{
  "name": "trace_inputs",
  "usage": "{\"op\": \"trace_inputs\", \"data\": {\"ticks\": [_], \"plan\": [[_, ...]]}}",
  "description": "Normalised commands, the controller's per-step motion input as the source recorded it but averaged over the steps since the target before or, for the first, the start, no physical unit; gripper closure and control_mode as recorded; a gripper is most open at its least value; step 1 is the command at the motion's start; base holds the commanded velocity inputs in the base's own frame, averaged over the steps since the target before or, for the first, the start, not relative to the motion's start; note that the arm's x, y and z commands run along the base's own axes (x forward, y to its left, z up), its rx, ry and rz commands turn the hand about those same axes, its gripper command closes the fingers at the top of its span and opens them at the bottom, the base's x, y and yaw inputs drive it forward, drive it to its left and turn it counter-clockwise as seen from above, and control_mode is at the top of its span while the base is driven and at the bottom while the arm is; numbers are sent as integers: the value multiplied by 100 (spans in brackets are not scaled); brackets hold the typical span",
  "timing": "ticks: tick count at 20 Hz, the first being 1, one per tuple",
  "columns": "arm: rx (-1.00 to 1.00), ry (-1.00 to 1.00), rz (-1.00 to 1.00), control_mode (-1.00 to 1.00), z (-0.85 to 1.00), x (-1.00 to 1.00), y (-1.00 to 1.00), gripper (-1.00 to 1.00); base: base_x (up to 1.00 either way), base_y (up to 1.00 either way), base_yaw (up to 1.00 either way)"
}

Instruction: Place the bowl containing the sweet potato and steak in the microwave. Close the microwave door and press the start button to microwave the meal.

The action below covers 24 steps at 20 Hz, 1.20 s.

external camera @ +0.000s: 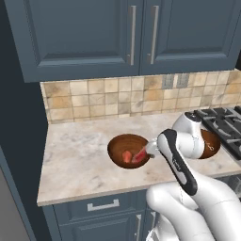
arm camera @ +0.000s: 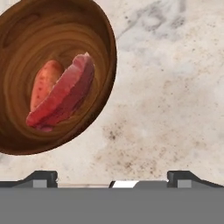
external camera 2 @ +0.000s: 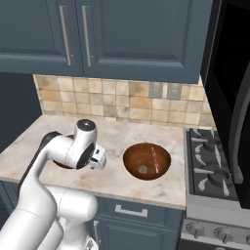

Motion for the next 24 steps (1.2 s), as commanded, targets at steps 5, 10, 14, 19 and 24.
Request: {"op": "trace_inputs", "data": {"ticks": [5,10,14,19,24], "plan": [[0,0,0,-100,-7,5,0,-100,0,0,0],[3,0,0,-100,6,19,-2,-100,0,0,0],[5,2,0,-100,19,29,-4,-100,0,0,0],[6,5,0,-100,18,43,-6,-100,0,0,0],[6,10,0,-100,15,52,-10,-100,0,0,0]]}}
